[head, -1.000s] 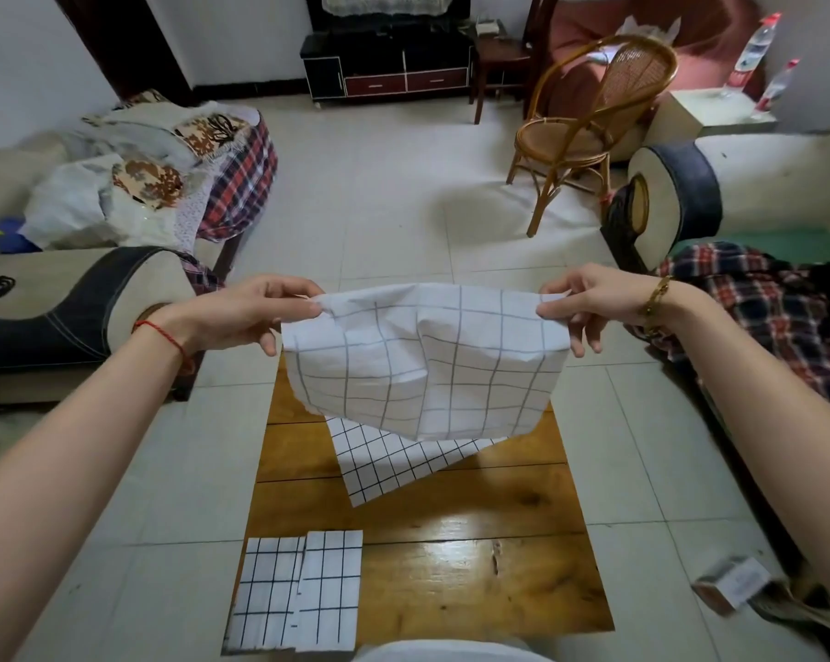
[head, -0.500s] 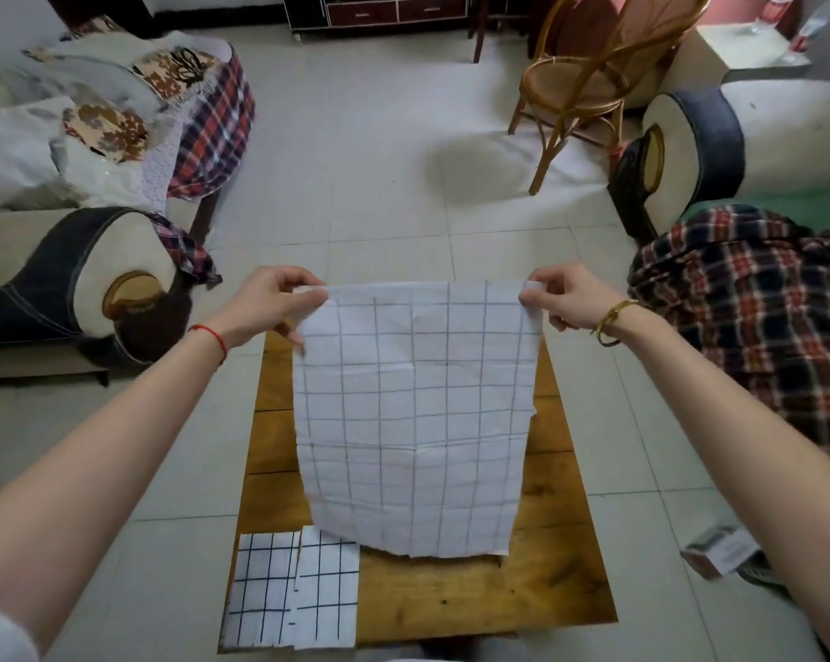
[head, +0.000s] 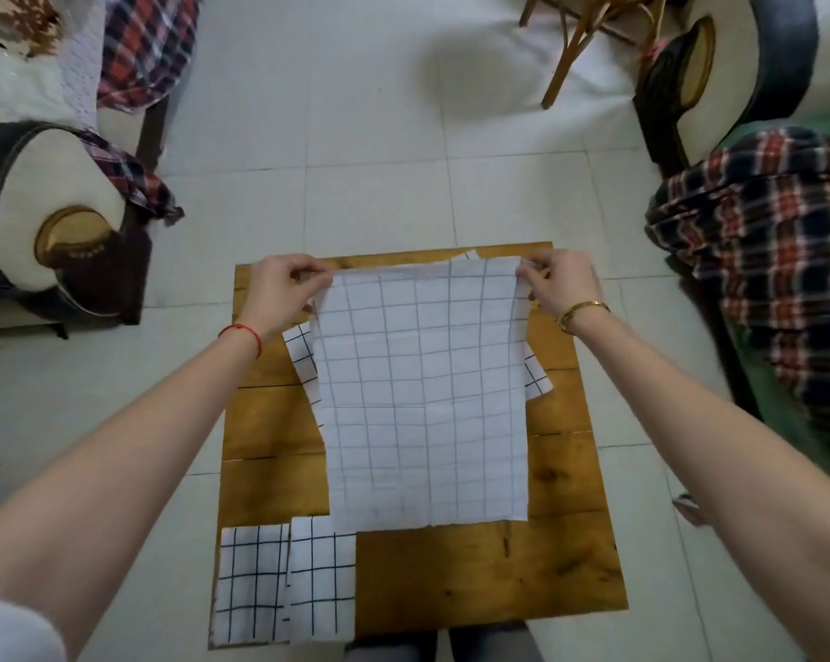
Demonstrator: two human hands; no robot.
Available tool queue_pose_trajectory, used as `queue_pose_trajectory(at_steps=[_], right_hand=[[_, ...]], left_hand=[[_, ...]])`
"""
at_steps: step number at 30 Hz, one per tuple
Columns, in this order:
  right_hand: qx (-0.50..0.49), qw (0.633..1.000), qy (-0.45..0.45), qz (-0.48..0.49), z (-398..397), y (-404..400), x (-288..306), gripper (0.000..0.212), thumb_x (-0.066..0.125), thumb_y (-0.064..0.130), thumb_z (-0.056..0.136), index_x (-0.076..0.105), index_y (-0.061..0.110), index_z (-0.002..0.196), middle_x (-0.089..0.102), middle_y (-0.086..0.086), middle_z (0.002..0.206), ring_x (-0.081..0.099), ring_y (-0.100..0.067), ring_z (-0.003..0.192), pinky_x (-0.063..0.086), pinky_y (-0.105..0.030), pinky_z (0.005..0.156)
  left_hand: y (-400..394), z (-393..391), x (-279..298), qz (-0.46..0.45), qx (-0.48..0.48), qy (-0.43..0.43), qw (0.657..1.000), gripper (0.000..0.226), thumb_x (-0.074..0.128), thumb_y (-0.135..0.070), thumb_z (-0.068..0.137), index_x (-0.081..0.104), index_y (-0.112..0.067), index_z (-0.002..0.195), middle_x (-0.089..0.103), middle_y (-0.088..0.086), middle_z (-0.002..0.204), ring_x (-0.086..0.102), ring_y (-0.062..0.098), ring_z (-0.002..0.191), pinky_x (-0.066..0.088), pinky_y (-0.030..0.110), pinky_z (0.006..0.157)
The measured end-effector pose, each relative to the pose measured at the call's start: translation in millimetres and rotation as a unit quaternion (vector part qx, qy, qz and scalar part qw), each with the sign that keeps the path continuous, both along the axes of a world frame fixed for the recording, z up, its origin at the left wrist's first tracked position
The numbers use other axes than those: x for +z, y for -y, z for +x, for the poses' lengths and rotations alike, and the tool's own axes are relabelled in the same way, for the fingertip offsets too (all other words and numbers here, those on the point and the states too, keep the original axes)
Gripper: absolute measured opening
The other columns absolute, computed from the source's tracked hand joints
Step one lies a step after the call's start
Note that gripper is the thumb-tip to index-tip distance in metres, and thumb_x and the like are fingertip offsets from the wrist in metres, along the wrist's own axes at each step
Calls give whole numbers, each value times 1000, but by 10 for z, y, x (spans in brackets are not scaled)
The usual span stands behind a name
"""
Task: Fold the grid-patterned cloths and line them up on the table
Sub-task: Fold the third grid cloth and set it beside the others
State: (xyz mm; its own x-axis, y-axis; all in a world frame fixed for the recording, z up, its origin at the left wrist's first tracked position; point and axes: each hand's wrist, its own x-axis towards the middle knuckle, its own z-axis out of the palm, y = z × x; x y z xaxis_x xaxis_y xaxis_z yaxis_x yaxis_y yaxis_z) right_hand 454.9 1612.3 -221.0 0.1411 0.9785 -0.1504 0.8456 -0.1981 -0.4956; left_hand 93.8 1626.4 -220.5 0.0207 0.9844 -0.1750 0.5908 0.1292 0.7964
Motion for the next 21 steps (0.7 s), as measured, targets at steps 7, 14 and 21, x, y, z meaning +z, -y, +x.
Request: queue_pose_trajectory(at_steps=[7, 14, 21], right_hand=[[-22, 1000, -16, 2, -56, -25, -297, 22, 55, 31, 91, 68, 16, 83, 70, -6, 72, 64, -26, 72, 55, -39, 73], [-13, 999, -38, 7, -28, 88, -432, 22, 56, 28, 93, 71, 14, 85, 69, -7, 72, 64, -25, 71, 54, -36, 72], [-3, 999, -36, 9, 33, 322, -655, 16, 57, 25, 93, 72, 18, 92, 71, -5, 76, 64, -21, 71, 56, -37, 70]], left_hand=[[-108, -67, -281, 14, -25, -39, 999, 12, 70, -21, 85, 77, -16, 94, 74, -1, 93, 67, 15, 88, 60, 33, 71], [28, -72, -392, 25, -40, -75, 996, 11, 69, -24, 87, 77, -20, 95, 73, -6, 92, 65, 6, 83, 53, 28, 85], [283, -72, -538, 18, -51, -94, 994, 11, 68, -25, 88, 76, -23, 96, 71, -11, 93, 63, 3, 86, 52, 21, 79]])
